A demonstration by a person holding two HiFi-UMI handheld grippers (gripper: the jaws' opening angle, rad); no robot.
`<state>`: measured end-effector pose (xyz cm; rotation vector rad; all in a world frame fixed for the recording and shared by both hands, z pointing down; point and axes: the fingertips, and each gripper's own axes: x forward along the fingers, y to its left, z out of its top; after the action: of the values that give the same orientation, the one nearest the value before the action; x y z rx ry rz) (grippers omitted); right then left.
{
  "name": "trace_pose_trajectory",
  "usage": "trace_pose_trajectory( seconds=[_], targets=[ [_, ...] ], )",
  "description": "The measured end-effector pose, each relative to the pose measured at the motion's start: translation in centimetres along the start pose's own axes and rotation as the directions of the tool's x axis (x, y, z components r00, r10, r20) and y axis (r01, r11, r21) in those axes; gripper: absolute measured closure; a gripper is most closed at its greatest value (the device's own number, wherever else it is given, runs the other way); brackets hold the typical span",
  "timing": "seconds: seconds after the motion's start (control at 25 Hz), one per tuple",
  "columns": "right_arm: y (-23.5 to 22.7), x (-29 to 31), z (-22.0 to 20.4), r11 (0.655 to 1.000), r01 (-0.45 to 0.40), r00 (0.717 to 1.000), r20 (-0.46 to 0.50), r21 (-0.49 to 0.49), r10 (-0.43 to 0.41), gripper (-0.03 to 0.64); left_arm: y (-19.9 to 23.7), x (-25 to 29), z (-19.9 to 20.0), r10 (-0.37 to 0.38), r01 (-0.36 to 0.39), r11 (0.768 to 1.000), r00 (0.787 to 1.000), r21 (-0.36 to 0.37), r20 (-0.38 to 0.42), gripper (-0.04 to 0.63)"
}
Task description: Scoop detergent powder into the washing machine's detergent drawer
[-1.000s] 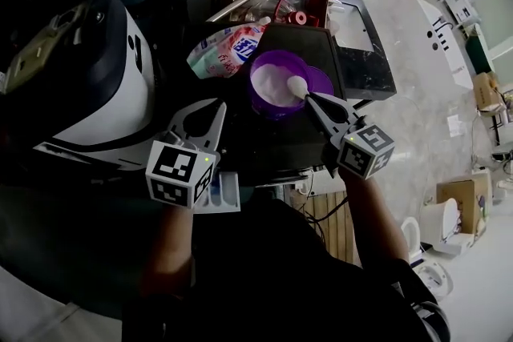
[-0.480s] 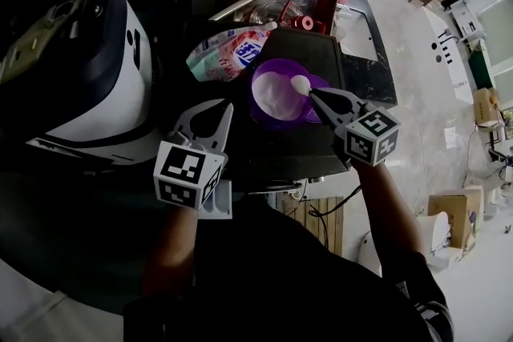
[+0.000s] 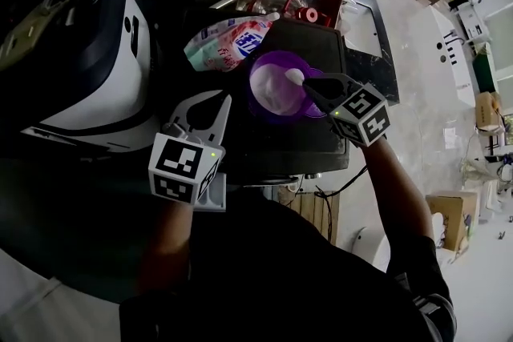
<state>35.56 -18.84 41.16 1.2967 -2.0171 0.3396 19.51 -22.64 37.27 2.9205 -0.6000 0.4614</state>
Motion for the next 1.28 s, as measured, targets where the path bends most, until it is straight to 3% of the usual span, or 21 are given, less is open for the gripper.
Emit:
trace_pose_trajectory(
  seconds=[0.52,1.28],
  targets=[
    [-0.5,2.8,-1.7,0.978,-0.040,0.971,-0.237,-0.204,-0.010,0.594,1.6,-0.7,-0.9,0.042,-0.041,0.998,0.999,-0.048,0.016,0.587],
    [-0.9,4.0,-3.2,0.914,-0.141,0.901,-0.431,-0.381,-0.041,0.594,1.3,-1.2,-1.0,0.048,-0.048,0.997,0.999,-0.053,0.017,0.586]
  ],
)
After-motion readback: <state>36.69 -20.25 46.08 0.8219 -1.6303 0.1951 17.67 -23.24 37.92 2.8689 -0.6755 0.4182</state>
